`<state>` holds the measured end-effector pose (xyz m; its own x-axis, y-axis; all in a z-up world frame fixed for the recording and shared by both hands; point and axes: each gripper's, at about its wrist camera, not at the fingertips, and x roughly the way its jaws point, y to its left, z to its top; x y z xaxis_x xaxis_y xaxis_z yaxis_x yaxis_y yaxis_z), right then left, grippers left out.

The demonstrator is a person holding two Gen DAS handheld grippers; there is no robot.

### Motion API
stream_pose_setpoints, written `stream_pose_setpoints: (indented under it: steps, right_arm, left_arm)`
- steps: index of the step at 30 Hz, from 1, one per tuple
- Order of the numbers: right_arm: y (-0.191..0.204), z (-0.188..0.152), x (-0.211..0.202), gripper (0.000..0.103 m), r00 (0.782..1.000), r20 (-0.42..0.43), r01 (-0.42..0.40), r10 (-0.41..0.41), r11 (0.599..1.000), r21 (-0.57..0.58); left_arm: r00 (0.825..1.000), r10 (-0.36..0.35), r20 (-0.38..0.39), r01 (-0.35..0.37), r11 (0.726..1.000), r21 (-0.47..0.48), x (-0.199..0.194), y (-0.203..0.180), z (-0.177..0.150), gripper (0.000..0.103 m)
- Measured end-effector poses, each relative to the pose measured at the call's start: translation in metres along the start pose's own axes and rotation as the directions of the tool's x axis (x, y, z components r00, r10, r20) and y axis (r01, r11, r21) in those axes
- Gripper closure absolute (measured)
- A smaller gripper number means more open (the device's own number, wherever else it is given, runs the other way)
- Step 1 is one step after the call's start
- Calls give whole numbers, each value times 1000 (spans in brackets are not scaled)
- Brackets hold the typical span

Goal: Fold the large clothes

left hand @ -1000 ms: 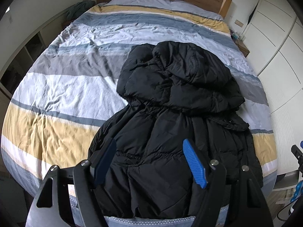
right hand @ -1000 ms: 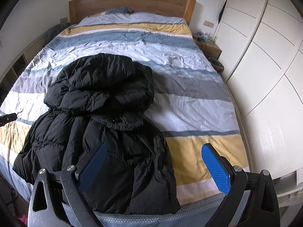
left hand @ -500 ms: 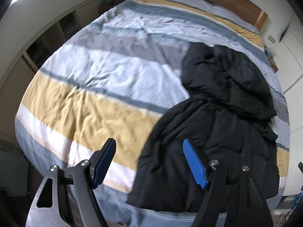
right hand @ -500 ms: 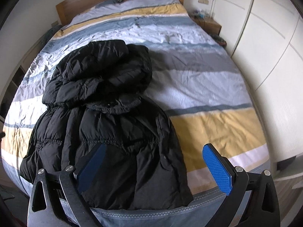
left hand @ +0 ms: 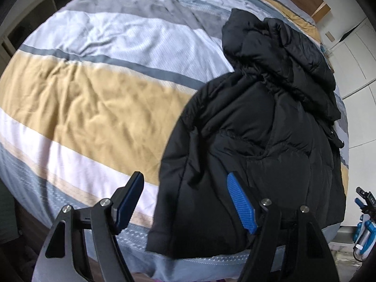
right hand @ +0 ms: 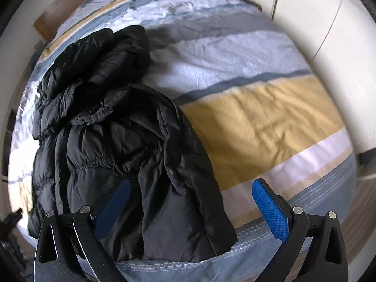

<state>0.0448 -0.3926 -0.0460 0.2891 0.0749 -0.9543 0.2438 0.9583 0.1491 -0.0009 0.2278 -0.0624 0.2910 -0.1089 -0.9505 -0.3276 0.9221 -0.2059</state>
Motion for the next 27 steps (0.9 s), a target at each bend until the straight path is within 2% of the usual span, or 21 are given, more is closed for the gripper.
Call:
stream_pose_setpoints:
  steps: [9,13,16,18,23,27]
  right_arm:
    - [-10,-19,68,1,986,-152,-66,72,997,44]
    - [-9,-30,89,1,973,-197,-107,120,991,78]
    - [-6,-37,97,1,967,-225,-106,119,992,68]
    - [-6,-42,101,4,963,-246,-98,111,993,63]
    - [-17,-52,105,27,950,-263,-142,168,983,113]
    - [-24,-57,106,35,940,-272,-174,205,976,134]
  left_arm:
    - [998,-46,-50,43,998,-49,39,13,0,31]
    - [989,-105,-102,95,990,-100,60,20,-12,31]
    - [978,-143,-152,126,985,-114,73,17,-25,31]
    - [975,-137,-177,118,986,-116,77,15,-33,31]
    - [970,-152,-190,134,985,-106,77,10,-37,31]
    - [964,-175,-198,155,982,-110,74,3,-38,32]
